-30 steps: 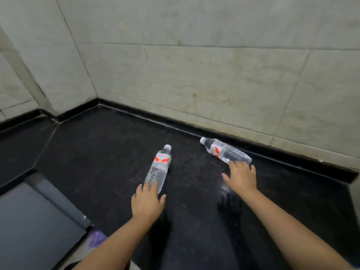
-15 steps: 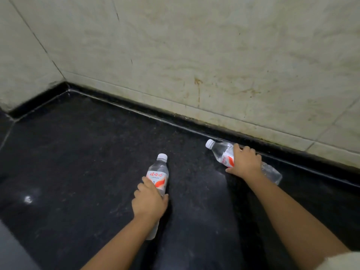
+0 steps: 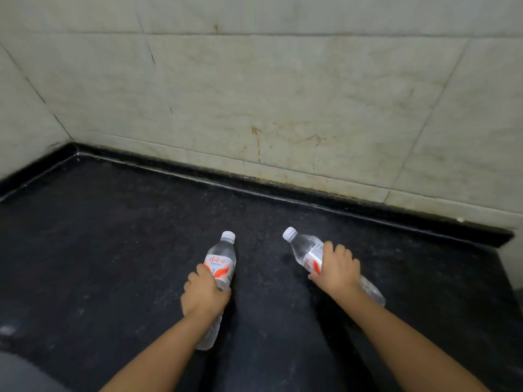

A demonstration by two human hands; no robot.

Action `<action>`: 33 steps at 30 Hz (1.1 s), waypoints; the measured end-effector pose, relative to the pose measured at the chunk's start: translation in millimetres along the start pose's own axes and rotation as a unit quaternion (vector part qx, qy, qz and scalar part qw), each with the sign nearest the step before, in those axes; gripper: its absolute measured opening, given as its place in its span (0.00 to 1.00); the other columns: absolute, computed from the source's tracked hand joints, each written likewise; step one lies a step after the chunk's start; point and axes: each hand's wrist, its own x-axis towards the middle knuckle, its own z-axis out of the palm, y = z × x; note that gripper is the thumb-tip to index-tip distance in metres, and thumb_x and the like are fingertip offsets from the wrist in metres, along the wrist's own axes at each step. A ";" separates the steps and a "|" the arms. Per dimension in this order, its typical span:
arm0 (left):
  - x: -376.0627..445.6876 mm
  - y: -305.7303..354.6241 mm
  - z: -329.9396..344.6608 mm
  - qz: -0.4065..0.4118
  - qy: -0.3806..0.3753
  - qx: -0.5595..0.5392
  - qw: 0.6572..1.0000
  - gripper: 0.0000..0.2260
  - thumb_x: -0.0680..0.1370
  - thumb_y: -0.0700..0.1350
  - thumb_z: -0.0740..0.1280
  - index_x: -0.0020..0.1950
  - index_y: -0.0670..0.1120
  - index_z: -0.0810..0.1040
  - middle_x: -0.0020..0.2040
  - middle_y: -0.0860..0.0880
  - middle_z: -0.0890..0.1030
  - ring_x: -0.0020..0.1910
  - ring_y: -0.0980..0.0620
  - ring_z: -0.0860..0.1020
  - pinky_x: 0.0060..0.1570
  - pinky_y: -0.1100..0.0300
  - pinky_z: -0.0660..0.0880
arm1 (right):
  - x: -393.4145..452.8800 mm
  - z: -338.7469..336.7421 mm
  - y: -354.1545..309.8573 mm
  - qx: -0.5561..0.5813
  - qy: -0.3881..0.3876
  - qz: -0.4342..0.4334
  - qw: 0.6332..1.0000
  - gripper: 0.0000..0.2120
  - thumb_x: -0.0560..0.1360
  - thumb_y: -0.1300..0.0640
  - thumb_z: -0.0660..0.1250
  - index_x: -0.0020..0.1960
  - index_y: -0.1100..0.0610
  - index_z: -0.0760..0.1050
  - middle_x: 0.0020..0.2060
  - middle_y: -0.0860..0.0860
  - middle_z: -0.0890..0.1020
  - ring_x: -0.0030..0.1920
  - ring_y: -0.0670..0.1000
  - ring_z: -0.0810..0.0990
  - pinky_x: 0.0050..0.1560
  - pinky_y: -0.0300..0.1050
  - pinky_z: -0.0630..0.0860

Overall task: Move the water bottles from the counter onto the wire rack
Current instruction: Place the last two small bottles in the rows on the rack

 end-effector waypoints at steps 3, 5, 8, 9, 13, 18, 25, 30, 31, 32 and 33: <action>-38.9 4.6 -10.6 0.049 0.013 -0.018 0.999 0.19 0.74 0.48 0.62 0.60 0.40 0.63 0.58 0.40 0.72 0.56 0.41 0.73 0.51 0.51 0.72 | -49.7 -20.0 15.5 0.055 0.026 0.037 0.997 0.34 0.68 0.42 0.70 0.65 0.56 0.61 0.62 0.55 0.70 0.63 0.55 0.70 0.60 0.48 0.69; -68.6 12.5 -23.7 0.089 0.028 -0.028 0.995 0.19 0.74 0.48 0.62 0.59 0.40 0.64 0.58 0.40 0.72 0.56 0.40 0.73 0.52 0.51 0.73 | -88.3 -38.1 27.8 0.069 0.062 0.051 0.994 0.33 0.68 0.42 0.70 0.64 0.57 0.61 0.62 0.55 0.71 0.63 0.56 0.70 0.60 0.49 0.69; -118.7 31.0 -48.5 0.152 0.055 -0.066 0.985 0.19 0.73 0.48 0.63 0.59 0.39 0.65 0.57 0.39 0.72 0.56 0.38 0.74 0.52 0.49 0.73 | -149.9 -71.7 49.0 0.083 0.124 0.088 0.985 0.33 0.68 0.42 0.70 0.64 0.57 0.62 0.61 0.56 0.71 0.62 0.56 0.71 0.59 0.50 0.69; -136.1 39.3 -57.2 0.176 0.059 -0.084 0.979 0.20 0.72 0.48 0.64 0.59 0.39 0.65 0.57 0.39 0.72 0.55 0.38 0.74 0.53 0.49 0.73 | -170.1 -83.8 57.3 0.089 0.146 0.100 0.980 0.33 0.68 0.42 0.70 0.64 0.57 0.62 0.61 0.56 0.71 0.61 0.56 0.71 0.59 0.49 0.69; -203.2 74.1 -85.4 0.273 0.066 -0.152 0.948 0.26 0.70 0.50 0.69 0.61 0.40 0.64 0.57 0.39 0.72 0.54 0.39 0.74 0.52 0.48 0.74 | -245.8 -131.0 97.0 0.094 0.223 0.139 0.960 0.34 0.68 0.42 0.70 0.64 0.58 0.61 0.61 0.56 0.71 0.61 0.56 0.71 0.58 0.49 0.69; -283.2 126.9 -104.9 0.392 0.080 -0.211 0.892 0.27 0.71 0.51 0.70 0.63 0.40 0.64 0.59 0.38 0.72 0.56 0.39 0.73 0.52 0.49 0.72 | -324.6 -183.3 157.1 0.084 0.308 0.191 0.928 0.33 0.67 0.43 0.71 0.63 0.59 0.63 0.60 0.58 0.71 0.61 0.57 0.70 0.58 0.49 0.68; -386.1 212.9 -99.5 0.505 0.087 -0.280 0.812 0.29 0.71 0.51 0.70 0.66 0.41 0.63 0.60 0.41 0.71 0.59 0.42 0.71 0.51 0.54 0.69 | -390.5 -224.1 260.4 0.080 0.392 0.260 0.879 0.34 0.66 0.43 0.72 0.62 0.62 0.64 0.59 0.59 0.73 0.60 0.59 0.71 0.57 0.50 0.69; -450.4 282.8 -66.0 0.528 0.076 -0.298 0.792 0.31 0.71 0.53 0.70 0.68 0.41 0.62 0.62 0.42 0.70 0.60 0.43 0.70 0.52 0.54 0.68 | -410.2 -234.2 349.9 0.064 0.394 0.272 0.876 0.35 0.69 0.42 0.69 0.66 0.60 0.60 0.62 0.57 0.71 0.62 0.57 0.69 0.60 0.48 0.67; -464.6 300.2 -58.5 0.525 0.073 -0.299 0.793 0.32 0.71 0.53 0.70 0.68 0.41 0.61 0.62 0.41 0.70 0.60 0.43 0.70 0.54 0.52 0.69 | -410.6 -237.1 372.6 0.058 0.396 0.273 0.875 0.36 0.69 0.42 0.69 0.67 0.60 0.60 0.63 0.57 0.70 0.63 0.57 0.69 0.61 0.47 0.67; -478.5 317.3 -51.0 0.520 0.068 -0.302 0.796 0.32 0.71 0.53 0.70 0.68 0.41 0.61 0.62 0.41 0.70 0.60 0.42 0.70 0.54 0.51 0.70 | -411.0 -239.7 394.6 0.054 0.399 0.275 0.873 0.36 0.70 0.42 0.68 0.68 0.60 0.59 0.63 0.57 0.70 0.63 0.56 0.69 0.61 0.48 0.67; -491.5 333.5 -43.4 0.511 0.064 -0.304 0.801 0.32 0.71 0.53 0.70 0.68 0.41 0.61 0.62 0.41 0.70 0.59 0.42 0.71 0.54 0.50 0.70 | -410.7 -241.0 415.5 0.054 0.401 0.279 0.871 0.36 0.69 0.42 0.68 0.68 0.60 0.59 0.63 0.57 0.70 0.63 0.56 0.69 0.62 0.48 0.67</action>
